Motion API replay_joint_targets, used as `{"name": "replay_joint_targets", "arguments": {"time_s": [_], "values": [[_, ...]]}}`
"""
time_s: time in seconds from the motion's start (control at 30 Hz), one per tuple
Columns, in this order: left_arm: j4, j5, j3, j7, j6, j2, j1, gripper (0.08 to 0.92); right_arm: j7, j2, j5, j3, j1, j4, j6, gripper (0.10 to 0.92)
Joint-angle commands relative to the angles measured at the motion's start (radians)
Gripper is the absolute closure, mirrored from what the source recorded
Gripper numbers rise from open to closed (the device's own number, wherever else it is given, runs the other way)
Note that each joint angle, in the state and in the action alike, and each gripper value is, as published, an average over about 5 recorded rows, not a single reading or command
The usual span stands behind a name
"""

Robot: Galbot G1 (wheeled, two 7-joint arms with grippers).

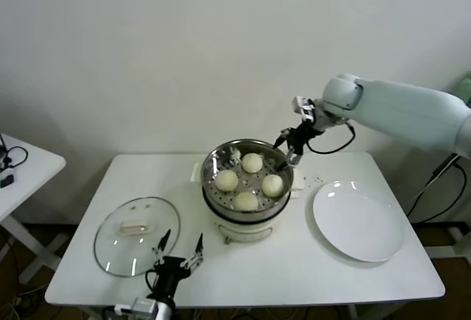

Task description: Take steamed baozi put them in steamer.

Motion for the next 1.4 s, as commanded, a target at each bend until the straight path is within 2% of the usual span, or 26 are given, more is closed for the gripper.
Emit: {"name": "replay_joint_targets", "arguments": {"time_s": [0.03, 0.3, 0.53, 0.77, 0.93, 1.2, 1.4], "values": [[-0.001, -0.004, -0.035, 0.005, -0.004, -0.001, -0.021, 0.177, 0.180, -0.302, -0.211, 0.496, -0.325, 0.154, 0.063, 0.203], [-0.006, 0.001, -0.045, 0.008, -0.027, 0.000, -0.039, 0.177, 0.256, -0.415, -0.304, 1.109, -0.824, 0.231, 0.110, 0.203], [-0.010, 0.022, -0.040, 0.006, -0.037, -0.004, -0.035, 0.177, 0.419, -0.433, -0.332, 1.482, -1.230, 0.338, 0.210, 0.203], [-0.009, 0.022, -0.058, 0.008, -0.038, 0.000, -0.037, 0.177, 0.558, -0.288, -0.373, 1.916, -1.680, 0.460, 0.283, 0.203], [-0.008, 0.012, -0.075, 0.014, -0.038, 0.005, -0.038, 0.177, 0.587, -0.131, -0.405, 2.110, -1.885, 0.515, 0.328, 0.203], [0.003, -0.007, -0.085, 0.025, -0.036, 0.006, -0.044, 0.177, 0.587, 0.094, -0.432, 2.219, -2.051, 0.597, 0.359, 0.203], [0.002, -0.023, -0.090, 0.029, -0.034, 0.004, -0.046, 0.177, 0.589, 0.196, -0.449, 2.245, -2.126, 0.624, 0.385, 0.203]]}}
